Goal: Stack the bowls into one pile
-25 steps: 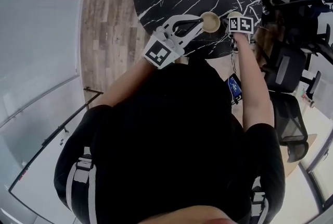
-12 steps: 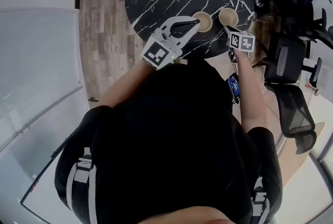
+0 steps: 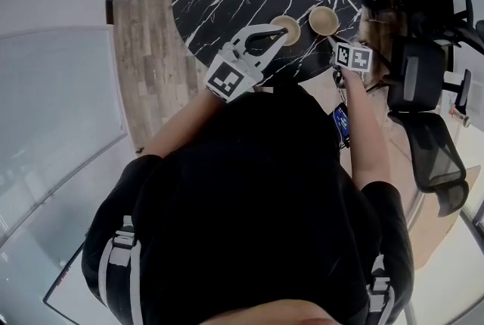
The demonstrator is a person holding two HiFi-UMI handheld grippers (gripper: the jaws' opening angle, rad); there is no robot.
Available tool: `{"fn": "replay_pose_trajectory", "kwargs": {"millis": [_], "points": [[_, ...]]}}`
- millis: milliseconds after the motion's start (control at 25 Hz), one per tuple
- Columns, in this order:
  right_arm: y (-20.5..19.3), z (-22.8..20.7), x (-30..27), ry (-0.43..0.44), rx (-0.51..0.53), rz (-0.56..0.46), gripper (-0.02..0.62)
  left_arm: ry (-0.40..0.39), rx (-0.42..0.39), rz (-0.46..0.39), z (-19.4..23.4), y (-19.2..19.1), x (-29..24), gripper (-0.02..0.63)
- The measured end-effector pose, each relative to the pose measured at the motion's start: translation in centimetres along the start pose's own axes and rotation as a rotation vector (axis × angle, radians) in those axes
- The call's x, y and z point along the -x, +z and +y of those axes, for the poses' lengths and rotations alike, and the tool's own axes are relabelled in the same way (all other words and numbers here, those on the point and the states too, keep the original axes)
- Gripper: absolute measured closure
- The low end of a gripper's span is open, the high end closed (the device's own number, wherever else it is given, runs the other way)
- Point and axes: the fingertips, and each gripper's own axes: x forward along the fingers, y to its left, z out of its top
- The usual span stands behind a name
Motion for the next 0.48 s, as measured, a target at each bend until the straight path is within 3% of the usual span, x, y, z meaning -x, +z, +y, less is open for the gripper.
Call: {"fn": "replay_pose_trajectory", "kwargs": {"millis": [480], "points": [[1.8, -6.4, -2.7, -0.065, -0.128, 0.075, 0.457, 0.017, -0.032, 0.018, 0.2, 0.7, -1.9, 0.603]]}}
